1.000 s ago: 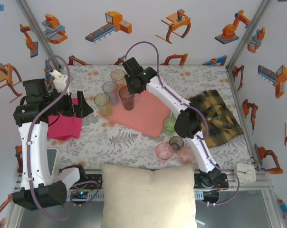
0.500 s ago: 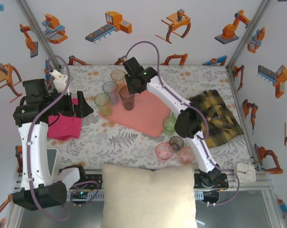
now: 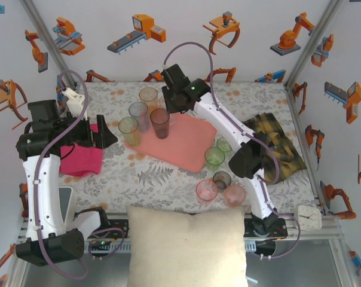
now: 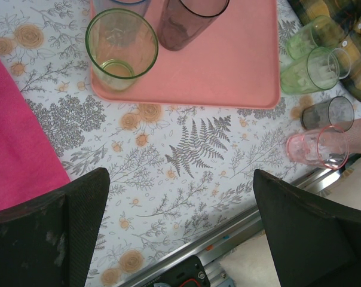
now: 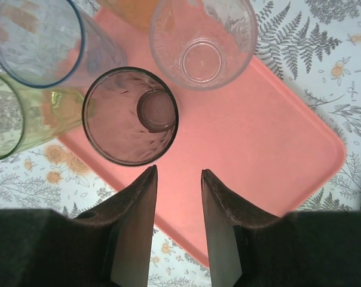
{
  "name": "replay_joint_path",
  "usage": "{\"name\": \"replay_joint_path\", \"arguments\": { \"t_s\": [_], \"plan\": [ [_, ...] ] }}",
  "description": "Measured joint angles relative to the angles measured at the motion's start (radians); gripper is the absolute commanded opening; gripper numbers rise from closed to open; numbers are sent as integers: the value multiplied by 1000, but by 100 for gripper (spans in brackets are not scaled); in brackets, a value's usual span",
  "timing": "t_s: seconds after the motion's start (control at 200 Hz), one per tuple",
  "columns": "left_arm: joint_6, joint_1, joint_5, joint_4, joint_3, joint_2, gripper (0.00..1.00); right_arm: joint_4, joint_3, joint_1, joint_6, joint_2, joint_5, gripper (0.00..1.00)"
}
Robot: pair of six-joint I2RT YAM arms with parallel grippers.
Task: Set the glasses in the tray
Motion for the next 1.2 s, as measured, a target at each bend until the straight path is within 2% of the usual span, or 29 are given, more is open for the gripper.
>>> {"name": "replay_joint_path", "arguments": {
  "t_s": [0.14, 0.25, 0.791, 0.951, 1.202],
  "plan": [
    [0, 0, 0, 0, 0, 0, 97, 2, -50, 0, 1, -74, 10, 36],
    [0, 0, 0, 0, 0, 0, 97, 14, -156, 0, 2, -155, 13, 36],
    [0, 0, 5, 0, 0, 48, 97, 52, -890, 0, 137, -708, 96, 36],
    [0, -2, 8, 0, 0, 60, 97, 43, -1006, -3, 187, -763, 118, 35],
    [0, -4, 8, 0, 0, 72, 97, 24, -1085, -34, 240, -770, 141, 35]
  ]
}}
